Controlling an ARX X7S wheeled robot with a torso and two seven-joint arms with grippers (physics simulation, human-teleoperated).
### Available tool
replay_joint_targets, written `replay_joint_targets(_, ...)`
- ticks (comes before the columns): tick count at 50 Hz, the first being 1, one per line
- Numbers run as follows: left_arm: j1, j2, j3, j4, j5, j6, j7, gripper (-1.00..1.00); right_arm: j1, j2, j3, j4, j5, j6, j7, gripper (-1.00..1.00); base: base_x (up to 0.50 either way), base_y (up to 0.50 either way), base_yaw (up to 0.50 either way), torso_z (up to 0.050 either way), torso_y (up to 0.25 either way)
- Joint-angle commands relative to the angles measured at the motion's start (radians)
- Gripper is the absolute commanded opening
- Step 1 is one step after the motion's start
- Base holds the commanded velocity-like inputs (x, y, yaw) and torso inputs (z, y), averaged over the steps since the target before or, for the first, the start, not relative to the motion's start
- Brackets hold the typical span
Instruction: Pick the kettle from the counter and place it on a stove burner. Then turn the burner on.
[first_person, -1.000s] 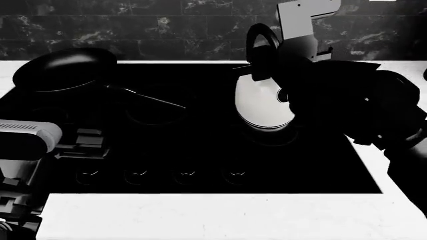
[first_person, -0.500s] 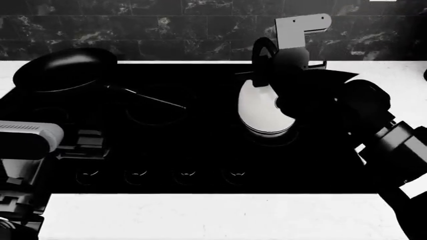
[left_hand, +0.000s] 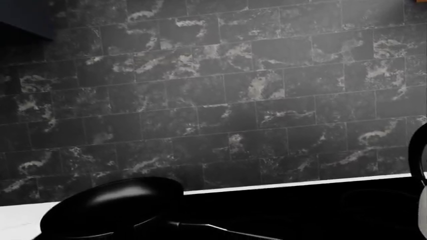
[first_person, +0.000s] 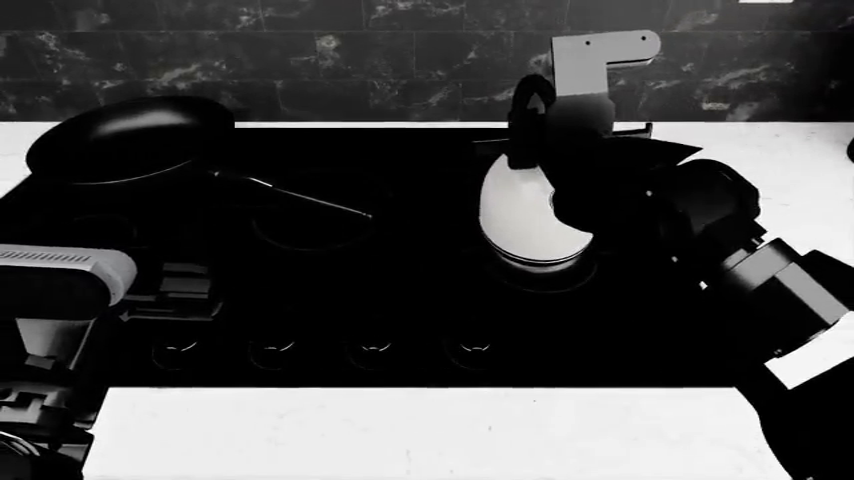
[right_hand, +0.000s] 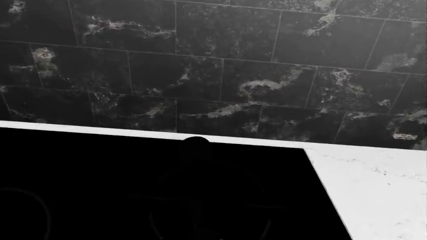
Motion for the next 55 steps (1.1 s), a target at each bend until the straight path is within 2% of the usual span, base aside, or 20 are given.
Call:
replay_joint_targets(1,0.000,0.000,0.008,-0.003,0.003,0.003,0.001,1.00,-0.020,-0.013,-0.020,0.041,-0.004,0.019,-0.043,-1.00,0.00,0.00,0.00,0.000,0.000)
replay_joint_targets(6,0.001,-0.001,0.004,-0.006,0.001,0.006,0.001,1.00,-0.016,-0.009,-0.021,0.034,-0.001,0.030,-0.042,-1.00,0.00,0.00,0.00,0.000,0.000)
replay_joint_targets(7,0.001,-0.001,0.005,-0.006,0.002,0.006,0.001,1.00,-0.014,-0.010,-0.021,0.036,0.000,0.035,-0.044,1.00,0.00,0.00,0.00,0.000,0.000)
replay_joint_targets(29,0.005,-0.003,0.007,-0.002,-0.001,0.010,-0.004,1.00,-0.014,0.013,0.012,-0.015,0.028,0.025,-0.037,1.00,0.00,0.00,0.00,0.000,0.000)
replay_joint_targets(42,-0.006,-0.012,0.003,0.003,-0.014,-0.001,-0.013,1.00,0.014,0.042,0.033,-0.063,0.023,0.024,0.051,1.00,0.00,0.00,0.00,0.000,0.000)
replay_joint_targets(55,-0.002,-0.014,0.002,0.003,-0.016,0.004,-0.014,1.00,0.028,0.053,0.040,-0.083,0.026,0.034,0.072,1.00,0.00,0.00,0.00,0.000,0.000)
